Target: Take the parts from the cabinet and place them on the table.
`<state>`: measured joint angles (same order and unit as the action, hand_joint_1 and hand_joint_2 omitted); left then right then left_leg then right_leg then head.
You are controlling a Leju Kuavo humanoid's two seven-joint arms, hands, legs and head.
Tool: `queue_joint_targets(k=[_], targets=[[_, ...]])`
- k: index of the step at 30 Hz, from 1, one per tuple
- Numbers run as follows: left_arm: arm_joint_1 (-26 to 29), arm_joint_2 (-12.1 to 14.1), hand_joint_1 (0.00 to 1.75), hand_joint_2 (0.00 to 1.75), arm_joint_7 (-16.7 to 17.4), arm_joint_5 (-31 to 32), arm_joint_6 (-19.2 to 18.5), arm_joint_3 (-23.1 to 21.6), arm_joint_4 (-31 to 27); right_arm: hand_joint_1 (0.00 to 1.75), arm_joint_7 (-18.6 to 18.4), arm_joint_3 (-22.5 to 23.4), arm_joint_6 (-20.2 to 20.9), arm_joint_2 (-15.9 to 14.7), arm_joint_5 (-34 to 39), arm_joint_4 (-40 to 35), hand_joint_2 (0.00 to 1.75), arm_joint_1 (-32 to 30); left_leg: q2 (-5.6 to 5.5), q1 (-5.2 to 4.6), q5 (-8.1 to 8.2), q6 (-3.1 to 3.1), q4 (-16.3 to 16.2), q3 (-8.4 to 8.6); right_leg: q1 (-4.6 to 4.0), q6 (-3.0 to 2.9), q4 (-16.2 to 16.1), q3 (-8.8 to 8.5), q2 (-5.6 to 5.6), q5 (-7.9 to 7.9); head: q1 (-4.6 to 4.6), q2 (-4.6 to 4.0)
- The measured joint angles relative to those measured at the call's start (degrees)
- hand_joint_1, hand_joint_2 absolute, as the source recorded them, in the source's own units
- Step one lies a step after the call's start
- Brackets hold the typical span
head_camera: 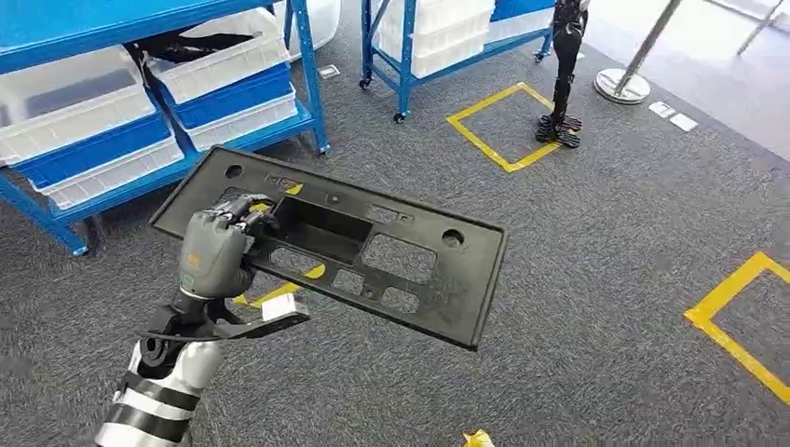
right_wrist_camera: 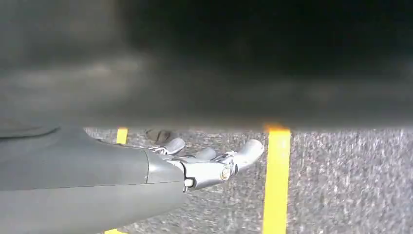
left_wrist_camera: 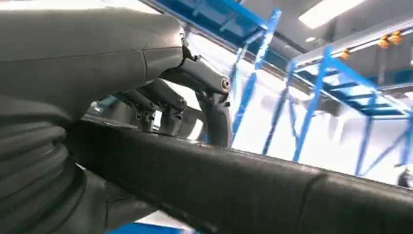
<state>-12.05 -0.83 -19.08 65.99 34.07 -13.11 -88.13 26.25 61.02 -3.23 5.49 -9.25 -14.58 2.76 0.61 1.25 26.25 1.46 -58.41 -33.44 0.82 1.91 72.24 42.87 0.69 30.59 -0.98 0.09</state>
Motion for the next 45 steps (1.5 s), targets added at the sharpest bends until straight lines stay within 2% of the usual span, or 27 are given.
queue_joint_targets(k=[1, 3, 5, 6, 7, 11, 13, 14, 16, 17, 18, 20, 21, 22, 26, 28, 29, 31, 32, 34, 35, 36, 37, 41, 42, 43, 45], targets=[[-0.01, -0.02, 1.75, 1.75, -0.04, -0.02, 0.0, -0.02, 0.2, 0.0, 0.0, 0.0, 0.0, 0.0, -0.02, 0.0, 0.0, -0.01, 0.87, -0.05, 0.01, 0.01, -0.01, -0.06, 0.09, 0.22, 3.29, 1.62, -0.16, 0.84, 0.04, 0.0], [-0.07, -0.28, 1.75, 1.75, -0.15, -0.09, 0.0, -0.09, 0.53, 0.0, 0.0, 0.09, -0.07, 0.0, -0.02, 0.0, 0.0, -0.06, 2.36, -0.04, 0.02, -0.01, -0.01, -0.09, 0.27, 1.08, 1.7, 0.79, -0.35, -0.35, 0.04, 0.0], [-0.36, -0.48, 1.75, 1.75, -0.2, -0.09, 0.0, -0.22, 0.83, 0.0, 0.02, 0.26, -0.11, -0.04, -0.02, -0.17, 0.0, -0.06, 3.69, 0.02, 0.06, -0.11, -0.01, -0.03, 0.37, 2.02, -8.76, -5.15, -1.71, -3.92, 0.04, 0.0], [-0.55, -0.51, 1.75, 1.75, -0.26, -0.09, 0.0, -0.22, 0.88, 0.0, 0.06, 0.35, -0.11, -0.05, -0.09, -0.26, 0.0, 0.01, 4.23, -0.27, 0.14, -0.38, -0.05, 0.13, 0.24, 2.01, -14.21, -8.56, -4.87, -5.02, 0.13, 0.0], [-0.61, -0.53, 1.75, 1.75, -0.37, -0.09, 0.02, -0.22, 0.99, 0.0, 0.07, 0.37, -0.09, 0.0, -0.15, -0.28, 0.0, 0.28, 4.74, -0.82, 0.43, -0.89, -0.12, 0.11, -0.29, 1.61, -14.88, -9.05, -6.13, -5.31, 0.24, 0.0], [-0.95, -0.68, 1.75, 1.75, -0.83, -0.33, 0.02, -0.35, 1.51, 0.0, 0.13, 0.77, -0.24, -0.07, -0.53, -0.35, 0.0, 0.04, 6.88, -0.47, 0.46, -2.27, 0.25, 0.8, -0.43, -0.21, -15.11, -8.32, -2.92, -6.36, -0.09, 0.0], [-1.01, -0.68, 1.75, 1.75, -1.03, -0.44, 0.0, -0.42, 1.71, 0.0, 0.11, 0.88, -0.28, -0.02, -0.52, -0.35, 0.0, -0.05, 1.37, -0.02, 3.31, -2.59, -3.18, -0.51, 0.4, -0.87, -15.24, -8.55, -1.64, -6.63, -0.33, 0.0], [-0.95, -0.64, 1.75, 1.75, -1.16, -0.57, 0.0, -0.42, 1.9, 0.0, 0.09, 0.94, -0.39, -0.02, -0.52, -0.37, 0.0, 0.01, 0.01, -0.05, 5.95, -2.57, -7.63, -2.5, 0.34, -1.41, -15.23, -8.55, -1.16, -6.68, -0.44, 0.0], [-0.53, -0.46, 1.75, 1.75, -1.31, -0.61, 0.0, -0.44, 2.32, 0.0, -0.02, 0.96, -0.44, -0.02, -0.72, -0.37, 0.0, -0.02, -0.82, -0.07, 9.39, -2.66, -16.54, -6.82, -0.03, -1.57, -15.2, -8.46, 0.49, -6.69, -0.48, 0.0], [-0.23, -0.4, 1.75, 1.75, -1.38, -0.68, 0.02, -0.44, 2.54, 0.0, -0.07, 0.96, -0.52, -0.02, -0.87, -0.37, 0.0, -0.05, -0.82, -0.07, 9.2, -2.57, -17.9, -7.6, -0.11, -1.58, -15.19, -8.48, 1.41, -6.69, -0.44, 0.0], [0.0, -0.29, 1.75, 1.75, -1.44, -0.72, 0.0, -0.44, 2.74, 0.0, -0.13, 0.96, -0.57, 0.0, -0.96, -0.37, 0.0, -0.07, -0.82, -0.07, 7.57, -2.41, -16.37, -7.05, -0.15, -1.57, -15.12, -8.53, 2.42, -6.69, -0.48, 0.0], [0.05, -0.13, 1.75, 1.75, -1.53, -1.01, 0.04, -0.44, 2.97, 0.0, -0.2, 0.99, -0.57, 0.04, -1.11, -0.37, 0.0, -0.14, -1.57, 0.02, 2.17, -2.06, -7.16, -2.62, -0.12, -1.54, -14.86, -8.67, 4.15, -6.68, -0.5, 0.0], [0.04, -0.11, 1.75, 1.75, -1.57, -1.12, 0.05, -0.44, 2.97, 0.0, -0.2, 0.98, -0.5, 0.09, -1.18, -0.37, 0.0, -0.12, -3.45, 0.18, 0.29, -1.89, -2.73, -0.48, -0.09, -1.5, -14.72, -8.6, 4.85, -6.65, -0.5, 0.0], [0.05, -0.03, 1.75, 1.75, -1.59, -1.2, 0.04, -0.39, 3.06, 0.0, -0.2, 0.99, -0.41, 0.09, -1.2, -0.37, 0.0, -0.02, -5.33, 0.34, 1.08, -1.82, -1.24, 0.17, -0.57, -1.28, -14.41, -8.28, 5.3, -6.62, -0.42, 0.0], [0.02, 0.02, 1.75, 1.75, -2.12, -2.08, -0.02, -0.46, 3.08, 0.0, -0.22, 1.03, -0.37, 0.11, -1.53, -0.37, 0.0, -0.52, -2.97, -0.35, 0.41, -0.7, -0.38, 0.24, -0.01, 0.41, -14.94, -7.25, 7.47, -7.21, -0.46, 0.0], [0.04, 0.0, 1.75, 1.75, -2.51, -2.82, -0.06, -0.44, 3.06, 0.0, -0.24, 1.03, -0.16, 0.15, -1.81, -0.39, 0.0, -0.5, -1.75, -0.08, -0.08, 0.09, 0.34, 0.57, -0.4, 0.32, -11.72, -5.39, 2.06, -5.44, -0.06, 0.0], [0.07, 0.04, 1.75, 1.75, -2.62, -3.3, -0.17, -0.33, 3.06, 0.0, -0.24, 1.03, 0.09, 0.2, -2.01, -0.39, 0.0, -0.32, -1.05, -0.14, -0.07, 0.23, 0.34, 0.53, -0.34, 0.18, -7.84, -3.32, 0.75, -3.71, 0.28, 0.0], [0.26, 0.19, 1.75, 1.75, -2.86, -3.65, -0.39, -0.24, 3.08, 0.0, -0.24, 1.03, 0.31, 0.17, -2.12, -0.39, 0.0, -0.22, 0.57, -0.29, 0.05, 0.34, 0.34, 0.45, 0.03, 0.23, 1.51, 1.39, -0.05, -0.48, 0.26, 0.0], [0.38, 0.22, 1.75, 1.75, -2.97, -3.67, -0.5, -0.24, 3.08, 0.0, -0.24, 1.03, 0.31, 0.2, -2.21, -0.39, 0.0, -0.25, 1.32, -0.29, 0.09, 0.34, 0.34, 0.45, 0.19, 0.61, 3.57, 2.44, -0.13, -0.17, 0.28, 0.0], [0.54, 0.22, 1.75, 1.75, -3.1, -3.78, -0.55, -0.24, 3.08, 0.0, -0.24, 1.03, 0.31, 0.15, -2.21, -0.39, 0.0, -0.28, 2.57, -0.19, 0.21, 0.17, 0.33, 0.48, 0.52, 1.68, -0.88, 0.14, -0.49, -2.27, 0.33, 0.0], [0.56, 0.22, 1.75, 1.75, -3.15, -3.91, -0.55, -0.24, 3.08, 0.0, -0.24, 1.03, 0.31, 0.09, -2.32, -0.39, 0.0, -0.26, 3.21, -0.09, 0.31, 0.0, 0.32, 0.56, 0.67, 2.26, -6.52, -2.96, -1.27, -4.25, 0.28, 0.0], [0.56, 0.22, 1.75, 1.75, -3.17, -4.11, -0.55, -0.24, 3.08, 0.0, -0.24, 1.03, 0.31, 0.04, -2.45, -0.39, 0.0, -0.17, 3.73, -0.08, 0.46, -0.26, 0.29, 0.71, 0.68, 2.66, -12.23, -6.36, -3.38, -5.89, 0.33, 0.0], [0.6, 0.28, 1.75, 1.75, -3.36, -4.33, -0.61, -0.2, 3.06, 0.0, -0.24, 1.03, 0.35, 0.09, -2.58, -0.39, 0.0, 0.06, 4.28, -0.71, 0.74, -0.71, 0.24, 0.74, 0.35, 2.26, -14.89, -7.93, -6.11, -6.26, 0.46, 0.0], [0.75, 0.41, 1.75, 1.75, -4.13, -4.98, -1.2, -0.13, 3.06, 0.0, -0.24, 1.07, 0.39, 0.04, -2.99, -0.39, 0.0, 0.17, 6.79, -0.64, 1.06, -2.0, 0.66, 1.56, -0.35, 0.49, -14.92, -7.41, -3.01, -6.87, 0.11, 0.0], [0.7, 0.41, 1.75, 1.75, -4.2, -5.09, -1.2, -0.13, 3.04, 0.0, -0.24, 1.12, 0.39, -0.02, -3.06, -0.44, 0.0, 0.2, 6.15, -0.21, 1.62, -2.6, 0.34, 1.39, 0.54, -0.16, -15.19, -7.75, -2.16, -7.16, 0.04, 0.0], [0.74, 0.43, 1.75, 1.75, -4.26, -5.09, -1.24, -0.13, 3.04, 0.0, -0.24, 1.14, 0.39, -0.02, -3.08, -0.44, 0.0, 0.07, 2.7, -0.04, 3.01, -2.7, -1.4, 0.85, 0.58, -0.32, -15.19, -7.9, -1.48, -7.07, -0.15, 0.0], [0.82, 0.46, 1.75, 1.75, -4.39, -5.25, -1.22, 0.09, 2.95, 0.0, -0.24, 1.23, 0.39, -0.11, -3.19, -0.44, 0.0, 0.08, -0.52, -0.19, 7.43, -2.47, -9.53, -2.76, 0.49, -1.2, -15.19, -8.03, -0.39, -6.96, -0.66, 0.0]])
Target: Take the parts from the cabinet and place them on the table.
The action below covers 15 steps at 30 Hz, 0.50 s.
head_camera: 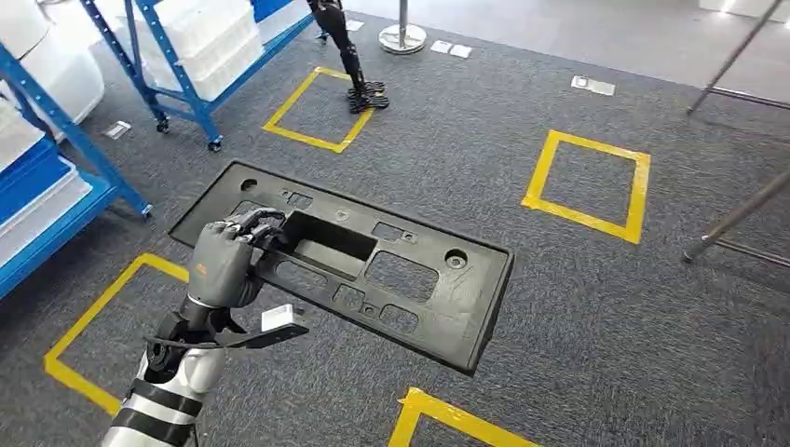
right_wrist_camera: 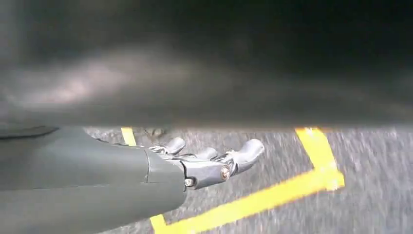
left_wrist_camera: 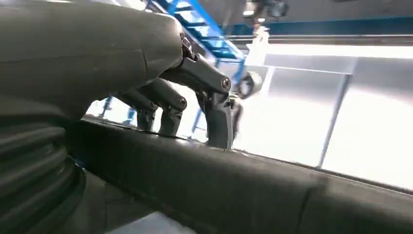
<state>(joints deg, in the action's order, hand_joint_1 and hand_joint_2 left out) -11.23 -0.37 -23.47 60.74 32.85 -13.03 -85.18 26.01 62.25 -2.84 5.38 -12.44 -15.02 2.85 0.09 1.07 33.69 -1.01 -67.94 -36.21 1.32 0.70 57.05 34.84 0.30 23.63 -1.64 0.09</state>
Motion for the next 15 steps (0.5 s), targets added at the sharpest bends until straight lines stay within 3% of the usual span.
queue_joint_targets(k=[1, 2, 3, 4, 5, 6, 7, 8, 9, 11, 12, 13, 14, 15], targets=[[0.14, 0.07, 1.75, 1.75, -0.04, 0.0, 0.0, 0.02, 0.0, 0.0, 0.0, 0.09, 0.0, 0.0, -0.07, 0.0, 0.0, 0.05, -0.39, -0.01, 1.69, 0.05, -4.44, -2.29, -0.19, -0.05, 0.02, 0.01, 0.84, 0.03, -0.04, 0.0], [0.43, 0.18, 1.75, 1.75, -0.07, 0.0, -0.02, 0.04, 0.02, 0.0, 0.0, 0.15, 0.0, 0.0, -0.13, 0.0, 0.0, 0.07, -0.39, -0.01, 2.4, 0.12, -7.69, -4.15, -0.41, -0.07, 0.05, -0.01, 1.79, 0.04, -0.02, 0.0], [0.73, 0.24, 1.75, 1.75, -0.09, 0.02, -0.02, 0.07, 0.02, 0.0, 0.0, 0.15, 0.02, 0.02, -0.22, 0.0, 0.0, 0.07, -0.39, -0.01, 1.61, 0.27, -7.89, -4.63, -0.52, -0.08, 0.09, -0.04, 2.75, 0.05, 0.0, 0.0], [0.9, 0.24, 1.75, 1.75, -0.09, 0.0, -0.02, 0.07, 0.02, 0.0, 0.0, 0.17, 0.02, 0.02, -0.22, 0.0, 0.0, 0.04, -0.4, 0.0, -0.46, 0.48, -5.6, -3.89, -0.53, -0.07, 0.16, -0.09, 3.65, 0.05, -0.04, 0.0], [0.93, 0.3, 1.75, 1.75, -0.11, 0.02, -0.02, 0.07, 0.02, 0.0, 0.0, 0.2, 0.02, 0.02, -0.24, 0.0, 0.0, 0.03, -0.58, 0.01, -3.22, 0.69, -1.37, -2.05, -0.53, -0.05, 0.2, -0.22, 4.52, 0.07, -0.09, 0.0], [0.87, 0.33, 1.75, 1.75, -0.11, 0.02, -0.02, 0.13, 0.02, 0.0, 0.0, 0.22, 0.02, 0.02, -0.24, 0.0, 0.0, 0.03, -1.53, 0.08, -5.91, 0.92, 3.49, 0.14, -0.52, -0.02, 0.26, -0.34, 5.31, 0.1, -0.04, 0.0], [0.77, 0.33, 1.75, 1.75, -0.11, 0.02, -0.02, 0.2, 0.02, 0.0, 0.0, 0.22, 0.02, 0.02, -0.26, 0.0, 0.0, 0.04, -4.27, 0.24, -7.16, 1.18, 7.22, 1.68, -0.4, 0.01, 0.3, -0.27, 5.97, 0.1, -0.04, 0.0], [0.79, 0.33, 1.75, 1.75, -0.11, 0.0, 0.0, 0.24, 0.0, 0.0, 0.0, 0.24, 0.02, 0.0, -0.31, 0.0, 0.0, 0.24, -4.74, 0.38, -6.67, 1.13, 8.71, 2.54, -1.15, 0.24, 0.75, 0.12, 6.63, 0.21, 0.13, 0.0], [0.77, 0.33, 1.75, 1.75, -0.11, 0.02, -0.02, 0.24, -0.02, 0.0, 0.0, 0.24, 0.02, 0.02, -0.33, 0.0, 0.0, 0.21, -4.16, 0.03, -6.43, 1.03, 8.54, 2.62, -0.59, 0.59, 0.53, 0.49, 7.07, 0.01, 0.02, 0.0], [0.74, 0.31, 1.75, 1.75, -0.2, 0.02, -0.02, 0.24, -0.02, 0.0, 0.0, 0.28, 0.02, 0.0, -0.33, 0.0, 0.0, -0.17, -3.15, -0.41, -6.61, 1.45, 8.77, 2.88, -0.19, 1.41, 0.26, 0.81, 8.2, -0.35, 0.0, 0.0], [0.69, 0.24, 1.75, 1.75, -0.22, 0.02, -0.02, 0.26, -0.04, 0.0, 0.0, 0.35, 0.0, -0.15, -0.33, -0.02, 0.0, -0.33, -2.35, 0.12, -7.04, 2.02, 9.54, 3.26, -0.67, 1.68, 0.48, 1.11, 8.09, -0.21, 0.09, 0.0], [0.59, 0.2, 1.75, 1.75, -0.22, 0.04, -0.02, 0.28, -0.04, 0.0, 0.0, 0.37, 0.0, -0.11, -0.33, -0.02, 0.0, -0.43, -1.79, -0.04, -7.23, 2.28, 9.88, 3.55, -0.66, 1.68, 1.71, 2.01, 4.46, 0.41, 0.0, 0.0], [0.56, 0.2, 1.75, 1.75, -0.24, 0.02, -0.02, 0.28, -0.11, 0.0, 0.0, 0.37, 0.0, 0.02, -0.35, 0.0, 0.0, -0.29, -1.04, -0.06, -7.25, 2.67, 9.96, 3.59, -0.78, 1.62, 5.04, 3.72, 1.82, 1.99, 0.59, 0.0], [0.56, 0.22, 1.75, 1.75, -0.24, 0.02, -0.02, 0.31, -0.15, 0.0, 0.0, 0.37, 0.02, 0.09, -0.35, -0.02, 0.0, -0.08, -0.36, -0.23, -7.23, 2.7, 9.96, 3.57, -0.63, 1.53, 9.28, 6.0, 0.95, 3.57, 0.55, 0.0]])
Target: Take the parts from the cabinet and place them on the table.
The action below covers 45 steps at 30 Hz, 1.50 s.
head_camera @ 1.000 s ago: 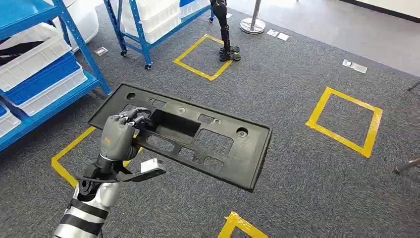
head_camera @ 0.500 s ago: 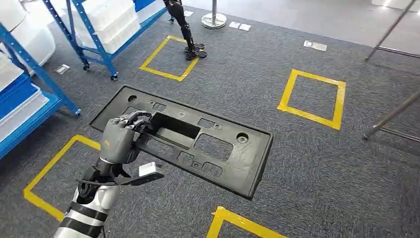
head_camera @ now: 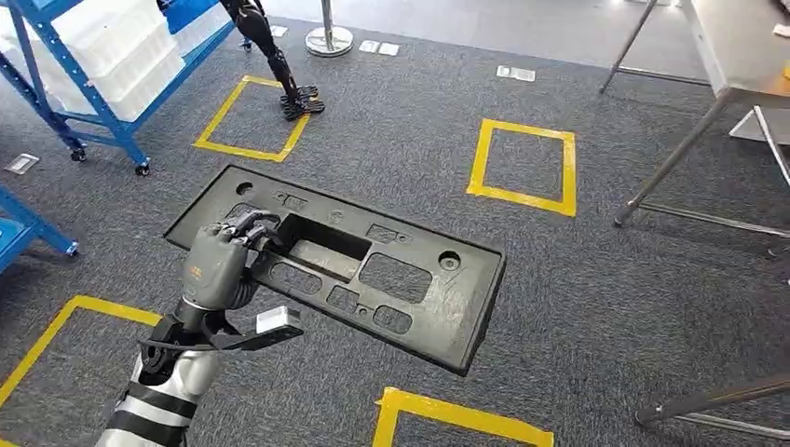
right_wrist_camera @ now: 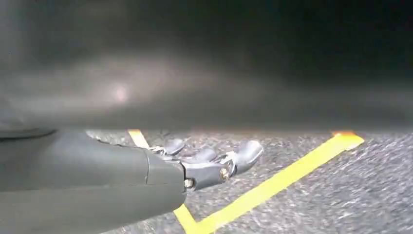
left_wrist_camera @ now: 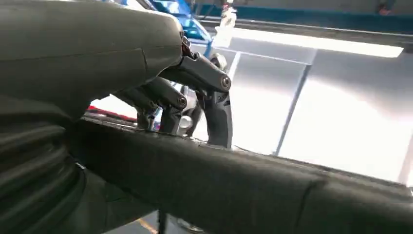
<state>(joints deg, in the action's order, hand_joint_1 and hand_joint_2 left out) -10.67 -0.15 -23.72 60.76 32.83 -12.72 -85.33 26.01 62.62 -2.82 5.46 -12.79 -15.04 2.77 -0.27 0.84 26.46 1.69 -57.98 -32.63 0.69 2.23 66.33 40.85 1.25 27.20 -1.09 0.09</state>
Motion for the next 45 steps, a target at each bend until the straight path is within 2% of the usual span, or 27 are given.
queue_joint_targets(k=[2, 3, 5, 6, 7, 8, 9, 12, 14, 15, 17, 19, 21, 22, 23, 25, 27, 29, 30, 33, 34, 36, 37, 38, 42, 43, 45], targets=[[0.11, 0.0, 1.75, 1.75, -0.02, 0.0, -0.09, 0.07, 0.02, 0.0, 0.0, 0.0, 0.0, 0.0, -0.04, 0.0, 0.0, 0.09, 1.73, -0.1, 0.15, 0.13, 0.0, -0.02, 0.21, 0.19, 8.37, 4.51, -0.61, 2.51, 0.04, 0.0], [0.11, -0.02, 1.75, 1.75, -0.09, -0.02, -0.46, 0.04, 0.02, 0.0, 0.0, 0.02, 0.0, 0.0, -0.07, 0.0, 0.0, 0.06, 2.49, -0.09, 0.21, 0.09, 0.0, 0.01, 0.39, 0.66, 9.26, 5.18, -0.7, 2.27, 0.07, 0.0], [0.07, -0.02, 1.75, 1.75, -0.26, -0.13, -0.68, 0.04, 0.02, 0.0, 0.0, 0.07, 0.0, -0.04, -0.09, 0.0, 0.0, 0.05, 3.8, -0.01, 0.39, -0.12, 0.0, 0.08, 0.85, 1.88, 2.96, 2.11, -1.27, -0.52, 0.07, 0.0], [0.04, -0.02, 1.75, 1.75, -0.28, -0.15, -0.74, 0.04, 0.02, 0.0, 0.0, 0.09, 0.02, -0.09, -0.09, 0.0, 0.0, 0.07, 4.45, 0.05, 0.55, -0.37, -0.02, 0.22, 1.06, 2.53, -3.08, -1.29, -2.6, -2.48, 0.07, 0.0], [-0.03, 0.0, 1.75, 1.75, -0.31, -0.15, -0.81, 0.07, 0.02, 0.0, 0.0, 0.11, 0.04, -0.11, -0.13, 0.0, 0.0, 0.09, 4.87, -0.15, 0.78, -0.76, -0.08, 0.46, 1.15, 2.8, -7.56, -4.11, -5.29, -3.5, 0.11, 0.0], [0.04, 0.0, 1.75, 1.75, -0.33, -0.24, -0.92, 0.11, 0.0, 0.0, 0.0, 0.11, 0.15, 0.15, -0.2, 0.0, 0.0, 0.37, 5.36, -0.79, 1.3, -1.28, -0.17, 0.42, 0.56, 2.36, -8.52, -4.81, -7.22, -3.82, 0.24, 0.0], [-0.12, 0.02, 1.75, 1.75, -0.35, -0.39, -1.01, 0.17, 0.02, 0.0, 0.04, 0.13, 0.26, 0.13, -0.22, 0.0, 0.0, 0.44, 6.0, -0.82, 1.46, -1.61, -0.14, 0.81, 0.54, 1.44, -8.6, -4.68, -5.73, -4.01, -0.31, 0.0], [-0.21, -0.04, 1.75, 1.75, -0.35, -0.85, -1.05, 0.15, 0.0, 0.0, 0.04, 0.26, 0.37, 0.11, -0.24, 0.0, 0.0, 0.33, 8.12, -0.46, 1.9, -2.31, 0.23, 1.69, 0.58, 0.17, -8.64, -4.63, -3.46, -4.09, -0.52, 0.0], [-0.29, -0.02, 1.75, 1.75, -0.37, -0.87, -1.05, 0.2, 0.0, 0.0, 0.04, 0.26, 0.37, 0.02, -0.26, -0.02, 0.0, 0.29, 2.42, 0.15, 4.76, -2.52, -3.49, 0.15, 1.01, -0.66, -8.72, -4.89, -2.08, -4.15, -0.7, 0.0], [-0.29, -0.02, 1.75, 1.75, -0.35, -0.9, -1.05, 0.2, 0.02, 0.0, 0.07, 0.26, 0.37, -0.04, -0.24, -0.02, 0.0, 0.37, 0.95, 0.01, 7.18, -2.47, -8.03, -1.98, 0.89, -1.2, -8.71, -4.92, -1.5, -4.13, -0.92, 0.0], [-0.09, 0.02, 1.75, 1.75, -0.35, -0.94, -1.07, 0.2, 0.11, 0.0, 0.07, 0.28, 0.39, -0.09, -0.24, -0.02, 0.0, 0.35, 0.16, 0.0, 10.42, -2.39, -17.06, -6.69, 0.46, -1.49, -8.68, -4.88, 0.26, -4.09, -1.07, 0.0], [0.12, 0.0, 1.75, 1.75, -0.18, -0.94, -1.16, 0.2, 0.17, 0.0, 0.07, 0.28, 0.39, -0.09, -0.24, -0.02, 0.0, 0.32, 0.05, -0.02, 8.76, -1.99, -17.58, -7.84, 0.19, -1.52, -8.64, -4.99, 2.08, -4.08, -1.07, 0.0], [-0.06, 0.0, 1.75, 1.75, 0.07, -0.81, -1.18, 0.2, 0.17, 0.0, 0.07, 0.31, 0.42, -0.09, -0.24, -0.02, 0.0, 0.3, -0.84, 0.0, 2.9, -1.37, -8.65, -4.17, 0.11, -1.5, -8.59, -5.25, 4.03, -4.07, -1.09, 0.0], [-0.17, 0.02, 1.75, 1.75, 0.15, -0.7, -1.18, 0.22, 0.17, 0.0, 0.05, 0.31, 0.42, -0.09, -0.24, -0.02, 0.0, 0.3, -2.85, 0.04, 0.64, -1.09, -4.15, -2.16, 0.15, -1.48, -8.59, -5.32, 4.73, -4.06, -1.09, 0.0], [-0.26, 0.02, 1.75, 1.75, 0.22, -0.68, -1.18, 0.22, 0.17, 0.0, 0.05, 0.31, 0.44, -0.07, -0.24, -0.02, 0.0, 0.37, -5.17, 0.11, 0.82, -0.92, -2.2, -1.3, -0.25, -1.37, -8.37, -5.09, 5.3, -4.06, -1.0, 0.0], [-0.37, -0.04, 1.75, 1.75, 0.22, -0.57, -1.18, 0.17, 0.17, 0.0, -0.15, 0.35, 0.2, -0.07, -0.22, -0.02, 0.0, 0.32, -4.07, -0.23, 0.98, -1.14, -1.38, -1.16, 0.1, -0.69, -8.56, -4.43, 6.35, -4.35, -1.07, 0.0], [-0.72, -0.06, 1.75, 1.75, 0.22, -0.28, -1.18, 0.17, 0.15, 0.0, -1.02, 0.83, -0.96, -0.06, -0.24, 0.0, 0.0, -0.12, -2.78, -0.41, 0.6, -0.38, -0.81, -0.39, 0.29, 0.13, -9.04, -4.16, 7.73, -4.76, -1.05, 0.0], [-0.79, -0.17, 1.75, 1.75, 0.2, -0.17, -1.07, 0.22, 0.11, 0.0, -2.59, 1.09, -2.57, 0.07, -0.68, 0.02, 0.0, -0.19, -1.47, -0.22, 0.06, 0.36, -0.01, 0.05, -0.29, 0.02, -5.9, -2.49, 1.67, -2.96, -0.86, 0.0], [-0.78, -0.17, 1.75, 1.75, 0.2, -0.17, -1.05, 0.22, 0.09, 0.0, -3.66, 1.16, -3.63, 0.22, -1.1, 0.04, 0.0, -0.05, -0.67, -0.28, 0.05, 0.5, -0.01, 0.04, -0.24, -0.14, -2.13, -0.53, 0.29, -1.19, -0.61, 0.0], [-0.35, -0.13, 1.75, 1.75, 0.22, -0.17, -1.03, 0.22, 0.11, 0.0, -8.16, 1.18, -8.1, 0.52, -3.47, 0.24, 0.0, -0.12, 1.85, -0.53, 0.21, 0.67, -0.02, -0.02, 0.15, 0.21, 8.87, 5.08, -0.61, 2.35, -0.61, 0.0], [-0.17, -0.13, 1.75, 1.75, 0.22, -0.33, -1.03, 0.22, 0.11, 0.0, -10.39, 1.16, -10.15, 0.63, -4.86, 0.37, 0.0, -0.27, 2.6, -0.53, 0.3, 0.58, -0.02, 0.0, 0.31, 0.69, 8.09, 4.73, -0.74, 1.79, -0.63, 0.0], [0.0, -0.11, 1.75, 1.75, 0.24, -0.79, -1.03, 0.22, 0.11, 0.0, -15.02, 0.59, -13.89, 0.66, -8.21, 0.59, 0.0, -0.57, 3.85, -0.46, 0.49, 0.36, -0.02, 0.08, 0.55, 1.88, -0.52, 0.03, -1.7, -1.45, -0.61, 0.0], [0.01, -0.07, 1.75, 1.75, 0.26, -0.79, -1.01, 0.22, 0.11, 0.0, -17.3, -0.02, -15.39, 0.68, -10.21, 0.72, 0.0, -0.73, 4.36, -0.43, 0.65, 0.11, -0.04, 0.19, 0.58, 2.27, -6.34, -3.34, -3.55, -3.06, -0.57, 0.0], [0.03, 0.0, 1.75, 1.75, 0.26, -0.76, -0.9, 0.24, 0.11, 0.0, -19.22, -0.81, -16.41, 0.85, -12.08, 0.92, 0.0, -0.71, 4.8, -0.95, 0.88, -0.24, -0.11, 0.32, 0.3, 1.8, -8.83, -4.76, -6.14, -3.35, -0.52, 0.0], [0.02, 0.15, 1.75, 1.75, 0.26, -0.68, -0.68, 0.22, 0.2, 0.0, -25.45, -5.27, -17.97, 1.03, -20.55, 1.64, 0.0, -1.16, 7.14, -1.05, 1.64, -1.46, 0.15, 1.23, -0.29, 0.08, -8.95, -4.84, -3.31, -3.95, -0.87, 0.0], [-0.16, 0.15, 1.75, 1.75, 0.26, -0.66, -0.68, 0.22, 0.2, 0.0, -26.66, -6.72, -17.94, 1.01, -22.37, 1.7, 0.0, -1.22, 6.16, -0.55, 2.12, -2.07, -0.26, 1.08, 0.67, -0.55, -9.23, -5.2, -2.55, -4.21, -0.87, 0.0], [-0.41, 0.2, 1.75, 1.75, 0.26, -0.7, -0.79, 0.17, 0.37, 0.0, -27.87, -8.98, -17.36, 1.01, -24.1, 1.88, 0.0, -1.48, 1.43, -0.32, 5.82, -2.16, -5.8, -1.08, 0.65, -1.31, -9.22, -5.42, -1.42, -4.17, -1.2, 0.0]])
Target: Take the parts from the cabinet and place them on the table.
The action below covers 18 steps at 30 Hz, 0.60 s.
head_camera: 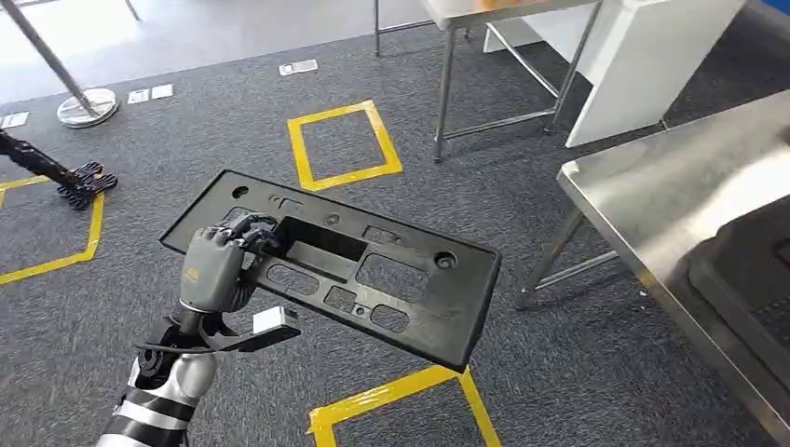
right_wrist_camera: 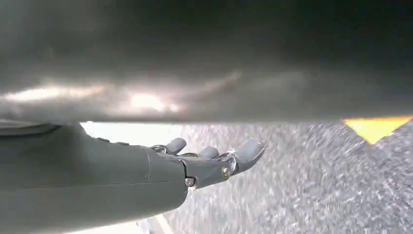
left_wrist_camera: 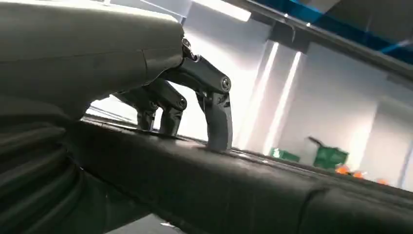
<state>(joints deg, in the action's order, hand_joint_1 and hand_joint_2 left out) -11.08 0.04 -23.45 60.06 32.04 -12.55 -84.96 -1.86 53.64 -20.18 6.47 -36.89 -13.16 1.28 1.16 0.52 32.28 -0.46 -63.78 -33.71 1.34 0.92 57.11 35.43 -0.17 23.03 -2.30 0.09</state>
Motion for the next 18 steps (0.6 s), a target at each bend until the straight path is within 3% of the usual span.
queue_joint_targets(k=[2, 3, 4, 5, 6, 7, 8, 9, 12, 13, 14, 15, 17, 18], targets=[[0.01, 0.04, 1.75, 1.75, -0.04, 0.0, -0.44, -0.02, 0.4, 0.0, -0.55, -1.67, 0.64, 0.04, -1.03, 0.18, 0.0, 0.06, -1.19, 0.01, 4.3, -0.12, -9.84, -4.73, -0.15, -0.18, 0.05, 0.02, 1.47, 0.04, -0.09, 0.0], [0.08, 0.04, 1.75, 1.75, -0.07, 0.02, -0.61, -0.07, 0.85, 0.0, -0.77, -2.69, 0.96, 0.07, -1.38, 0.28, 0.0, 0.02, -1.26, 0.02, 4.9, -0.1, -12.65, -6.28, -0.2, -0.18, 0.06, -0.01, 2.3, 0.04, -0.13, 0.0], [0.11, 0.04, 1.75, 1.75, -0.09, 0.02, -0.76, -0.15, 1.07, 0.0, -0.87, -3.17, 1.03, 0.07, -1.6, 0.37, 0.0, 0.0, -1.3, 0.06, 4.09, -0.04, -12.77, -6.65, -0.2, -0.17, 0.09, -0.07, 3.14, 0.04, -0.11, 0.0], [0.07, 0.04, 1.75, 1.75, -0.11, 0.02, -0.88, -0.33, 1.23, 0.0, -0.9, -3.58, 1.14, 0.11, -1.69, 0.42, 0.0, -0.01, -1.38, 0.18, 2.03, 0.04, -10.41, -5.79, -0.17, -0.16, 0.13, -0.18, 4.01, 0.05, -0.15, 0.0], [0.02, 0.07, 1.75, 1.75, -0.11, 0.02, -0.94, -0.5, 1.27, 0.0, -0.92, -3.98, 1.23, 0.18, -1.73, 0.44, 0.0, -0.11, -1.62, 0.34, -1.07, 0.12, -5.56, -3.56, -0.12, -0.13, 0.17, -0.36, 4.96, 0.06, -0.13, 0.0], [-0.11, 0.11, 1.75, 1.75, -0.11, 0.02, -0.96, -0.55, 1.31, 0.0, -0.92, -4.38, 1.36, 0.22, -1.84, 0.44, 0.0, -0.21, -2.79, 0.63, -3.78, 0.09, -0.46, -1.23, -0.04, -0.08, 0.29, -0.52, 5.76, 0.08, -0.15, 0.0], [-0.23, 0.11, 1.75, 1.75, -0.11, 0.02, -0.98, -0.59, 1.4, 0.0, -0.92, -4.7, 1.49, 0.24, -1.86, 0.44, 0.0, -0.23, -5.69, 1.13, -4.73, -0.02, 3.27, 0.38, -0.01, 0.0, 0.4, -0.38, 6.44, 0.09, -0.11, 0.0], [-0.25, 0.11, 1.75, 1.75, -0.11, 0.0, -1.07, -0.66, 1.44, 0.0, -0.92, -4.92, 1.58, 0.24, -1.95, 0.44, 0.0, -0.09, -6.45, 1.15, -4.24, -0.17, 4.66, 0.97, -0.7, 0.41, 0.91, 0.1, 7.02, 0.24, 0.0, 0.0], [-0.32, 0.07, 1.75, 1.75, -0.11, -0.15, -1.29, -0.98, 1.42, 0.0, -0.92, -5.64, 1.82, 0.39, -2.32, 0.55, 0.0, -0.63, -4.67, 0.28, -4.47, 0.7, 4.31, 1.21, 0.15, 1.71, 0.02, 0.76, 8.89, -0.59, -0.02, 0.0], [-0.49, 0.02, 1.75, 1.75, -0.09, -0.15, -1.31, -1.09, 1.42, 0.0, -0.92, -5.75, 1.82, 0.37, -2.34, 0.59, 0.0, -0.79, -3.76, 0.66, -4.96, 1.41, 4.88, 1.12, -0.14, 2.02, 0.2, 1.34, 9.04, -0.63, 0.0, 0.0], [-0.68, -0.09, 1.75, 1.75, -0.07, -0.15, -1.42, -1.18, 1.42, 0.0, -0.92, -5.91, 1.82, 0.39, -2.37, 0.63, 0.0, -0.9, -3.2, 0.5, -5.22, 1.87, 5.0, 1.23, -0.34, 1.85, 1.64, 2.15, 5.2, 0.26, 0.02, 0.0], [-0.72, -0.11, 1.75, 1.75, -0.07, -0.2, -1.42, -1.29, 1.38, 0.0, -0.92, -6.06, 1.82, 0.44, -2.45, 0.66, 0.0, -0.9, -2.53, 0.39, -5.27, 2.13, 5.04, 1.13, -0.55, 1.57, 5.32, 3.91, 2.28, 2.17, 0.46, 0.0], [-0.6, -0.09, 1.75, 1.75, -0.04, -0.17, -1.44, -1.31, 1.4, 0.0, -0.92, -6.19, 1.84, 0.53, -2.52, 0.66, 0.0, -0.66, -0.74, 0.04, -5.17, 2.3, 5.03, 0.98, -0.52, 1.23, 15.02, 8.61, 0.87, 6.03, 0.5, 0.0], [-0.58, -0.09, 1.75, 1.75, -0.07, -0.17, -1.44, -1.33, 1.4, 0.0, -0.92, -6.23, 1.9, 0.63, -2.54, 0.68, 0.0, -0.62, 0.06, -0.05, -5.15, 2.33, 5.03, 0.94, -0.53, 1.31, 18.57, 10.25, 0.73, 7.03, 0.52, 0.0]])
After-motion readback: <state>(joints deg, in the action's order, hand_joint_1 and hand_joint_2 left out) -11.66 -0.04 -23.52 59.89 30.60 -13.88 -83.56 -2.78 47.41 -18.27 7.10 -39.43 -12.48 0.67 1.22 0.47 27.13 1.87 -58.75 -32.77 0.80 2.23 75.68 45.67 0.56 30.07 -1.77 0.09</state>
